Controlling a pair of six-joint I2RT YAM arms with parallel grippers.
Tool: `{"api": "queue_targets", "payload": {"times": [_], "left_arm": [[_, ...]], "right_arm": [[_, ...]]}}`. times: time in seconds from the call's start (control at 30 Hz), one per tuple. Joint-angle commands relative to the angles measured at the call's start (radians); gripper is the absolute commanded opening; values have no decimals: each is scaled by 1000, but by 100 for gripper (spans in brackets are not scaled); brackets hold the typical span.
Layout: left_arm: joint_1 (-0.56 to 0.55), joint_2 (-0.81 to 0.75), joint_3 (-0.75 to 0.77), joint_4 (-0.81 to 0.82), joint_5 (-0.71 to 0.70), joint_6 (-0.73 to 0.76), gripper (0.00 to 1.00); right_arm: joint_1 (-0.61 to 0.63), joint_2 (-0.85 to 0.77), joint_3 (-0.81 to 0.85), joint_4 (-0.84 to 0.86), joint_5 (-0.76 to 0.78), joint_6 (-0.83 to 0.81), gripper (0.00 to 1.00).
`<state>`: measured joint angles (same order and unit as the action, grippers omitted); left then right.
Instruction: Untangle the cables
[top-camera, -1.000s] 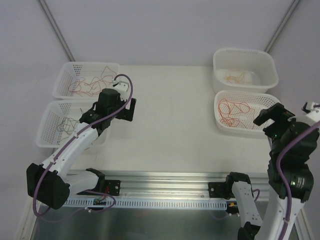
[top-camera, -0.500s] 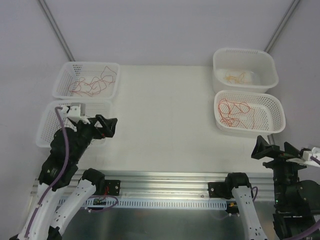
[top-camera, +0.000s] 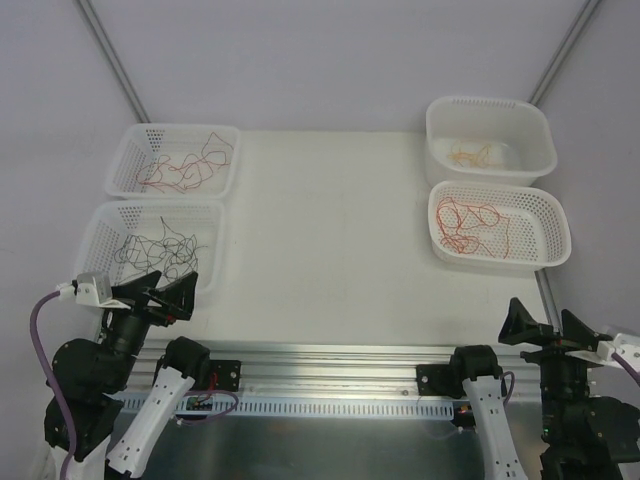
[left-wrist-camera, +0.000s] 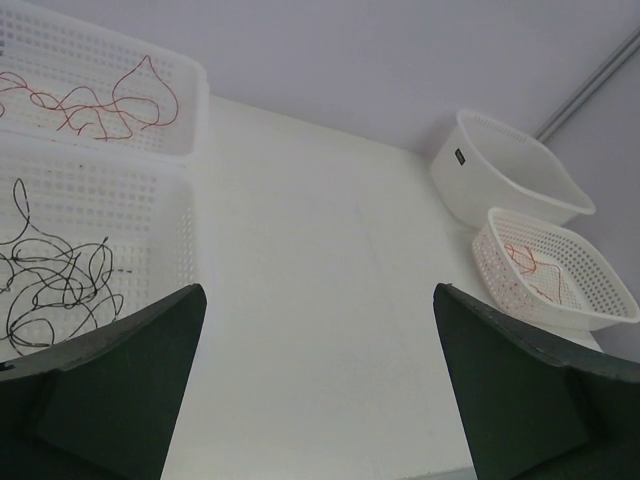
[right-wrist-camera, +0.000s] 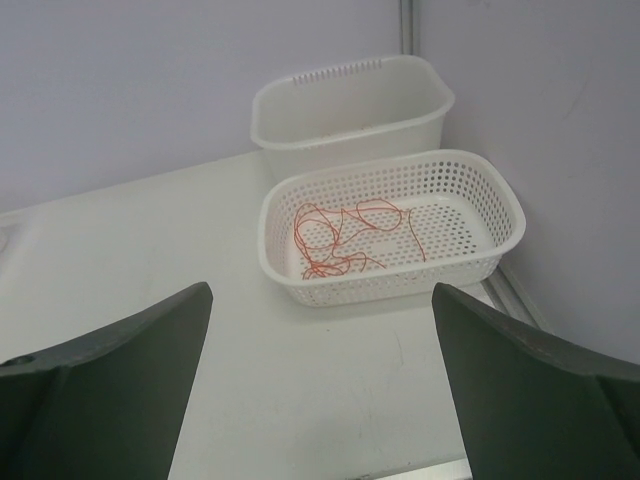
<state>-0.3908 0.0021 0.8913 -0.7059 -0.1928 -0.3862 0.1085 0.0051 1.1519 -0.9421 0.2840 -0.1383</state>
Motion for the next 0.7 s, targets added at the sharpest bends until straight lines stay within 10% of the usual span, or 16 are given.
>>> {"api": "queue_targets", "payload": {"times": [0.0, 0.67], "left_arm": [[12, -123, 23, -35, -49, 13, 99], [13, -168, 72, -196, -105, 4, 99]], "right_arm": [[7, -158, -18, -40, -14, -23, 97], [8, -189, -69, -101, 1, -46, 97]]}}
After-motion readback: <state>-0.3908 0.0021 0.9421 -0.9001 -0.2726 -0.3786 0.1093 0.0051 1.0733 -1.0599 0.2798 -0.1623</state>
